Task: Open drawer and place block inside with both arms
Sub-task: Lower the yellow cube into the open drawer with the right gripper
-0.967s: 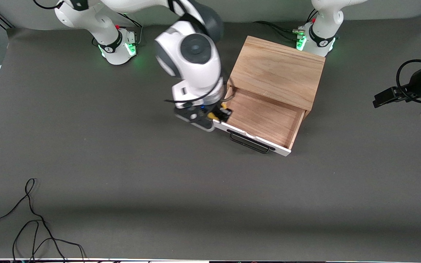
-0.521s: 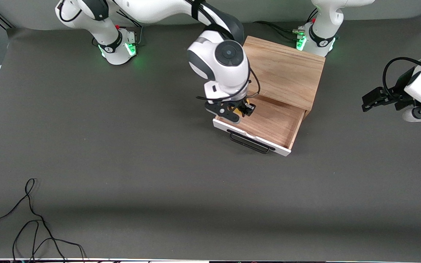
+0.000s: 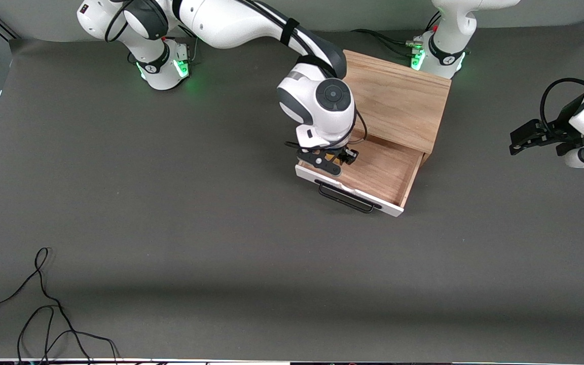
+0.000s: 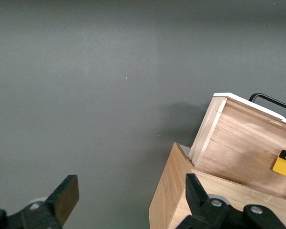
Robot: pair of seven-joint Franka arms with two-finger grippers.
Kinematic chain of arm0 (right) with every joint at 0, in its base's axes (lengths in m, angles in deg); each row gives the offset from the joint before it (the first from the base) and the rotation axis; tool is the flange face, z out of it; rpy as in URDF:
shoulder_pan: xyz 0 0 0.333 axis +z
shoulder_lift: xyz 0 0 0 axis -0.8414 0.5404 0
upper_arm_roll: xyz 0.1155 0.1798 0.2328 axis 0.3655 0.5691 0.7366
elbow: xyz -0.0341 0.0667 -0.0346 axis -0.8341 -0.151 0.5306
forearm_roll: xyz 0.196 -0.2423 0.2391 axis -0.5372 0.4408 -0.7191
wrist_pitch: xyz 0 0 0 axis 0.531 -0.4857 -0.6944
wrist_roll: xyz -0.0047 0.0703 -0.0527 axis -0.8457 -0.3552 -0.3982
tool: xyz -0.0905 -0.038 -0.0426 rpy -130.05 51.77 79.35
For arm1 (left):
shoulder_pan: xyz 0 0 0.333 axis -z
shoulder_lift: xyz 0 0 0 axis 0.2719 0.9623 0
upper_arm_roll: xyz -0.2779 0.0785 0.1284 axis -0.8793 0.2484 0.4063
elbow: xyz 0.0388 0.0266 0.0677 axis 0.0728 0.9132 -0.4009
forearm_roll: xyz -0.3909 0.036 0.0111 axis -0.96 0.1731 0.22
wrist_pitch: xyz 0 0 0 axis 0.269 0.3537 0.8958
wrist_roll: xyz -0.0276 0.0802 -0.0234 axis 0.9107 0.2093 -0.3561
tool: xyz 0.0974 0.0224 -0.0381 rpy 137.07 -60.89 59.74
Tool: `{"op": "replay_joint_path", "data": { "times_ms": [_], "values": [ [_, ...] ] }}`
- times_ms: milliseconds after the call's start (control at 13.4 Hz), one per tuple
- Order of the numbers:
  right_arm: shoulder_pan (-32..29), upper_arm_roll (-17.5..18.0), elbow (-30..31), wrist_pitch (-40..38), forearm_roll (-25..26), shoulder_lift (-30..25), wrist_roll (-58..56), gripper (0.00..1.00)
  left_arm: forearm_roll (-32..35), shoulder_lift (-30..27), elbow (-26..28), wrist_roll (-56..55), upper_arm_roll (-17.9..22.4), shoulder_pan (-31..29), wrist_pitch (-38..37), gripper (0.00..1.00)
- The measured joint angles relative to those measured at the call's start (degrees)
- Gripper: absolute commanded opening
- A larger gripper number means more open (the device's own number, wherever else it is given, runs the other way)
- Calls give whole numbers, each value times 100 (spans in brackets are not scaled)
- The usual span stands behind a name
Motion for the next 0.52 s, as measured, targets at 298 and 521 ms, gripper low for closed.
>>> {"op": "replay_joint_path", "data": {
  "times_ms": [298, 521],
  "values": [
    [-20, -12, 0, 35, 0, 48, 4, 39, 0, 0, 0, 2, 3, -10, 13, 100],
    [-55, -20, 1, 36, 0, 83, 6, 48, 0, 0, 1, 2, 7, -10, 12, 100]
  ]
}}
